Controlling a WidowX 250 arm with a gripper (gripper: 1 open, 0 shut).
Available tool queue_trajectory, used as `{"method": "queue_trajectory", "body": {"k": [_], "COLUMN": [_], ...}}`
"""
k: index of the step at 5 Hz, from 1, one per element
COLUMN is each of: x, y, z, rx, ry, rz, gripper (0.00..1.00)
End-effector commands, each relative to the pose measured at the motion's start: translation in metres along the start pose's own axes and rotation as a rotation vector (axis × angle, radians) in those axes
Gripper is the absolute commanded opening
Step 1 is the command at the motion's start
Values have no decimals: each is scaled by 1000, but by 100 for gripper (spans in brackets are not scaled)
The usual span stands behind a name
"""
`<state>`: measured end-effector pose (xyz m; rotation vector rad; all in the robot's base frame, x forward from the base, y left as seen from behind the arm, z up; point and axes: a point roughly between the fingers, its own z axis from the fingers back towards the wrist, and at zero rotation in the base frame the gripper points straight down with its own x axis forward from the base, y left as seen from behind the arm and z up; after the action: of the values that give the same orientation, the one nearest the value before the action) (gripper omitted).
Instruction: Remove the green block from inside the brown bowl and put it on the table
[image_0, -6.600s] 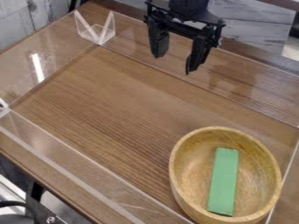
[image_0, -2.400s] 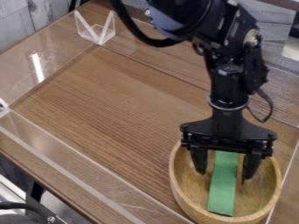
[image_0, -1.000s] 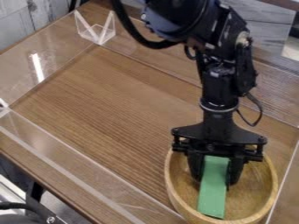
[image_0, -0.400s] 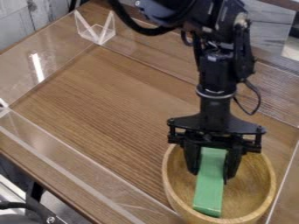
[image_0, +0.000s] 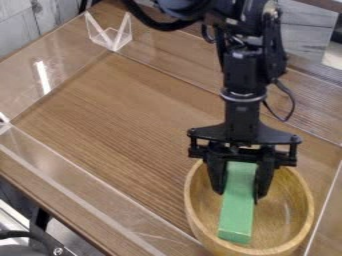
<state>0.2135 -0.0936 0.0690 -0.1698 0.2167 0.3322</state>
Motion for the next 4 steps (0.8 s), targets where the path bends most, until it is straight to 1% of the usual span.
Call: {"method": "queue_trajectory", "body": {"k": [1, 3, 4], "x": [4, 8, 12], "y": [-5, 1, 7], "z": [21, 32, 39], "rx": [-42, -62, -72], "ry": [-44, -46, -52], "rz": [-24, -21, -17], "gripper": [0, 0, 0]}}
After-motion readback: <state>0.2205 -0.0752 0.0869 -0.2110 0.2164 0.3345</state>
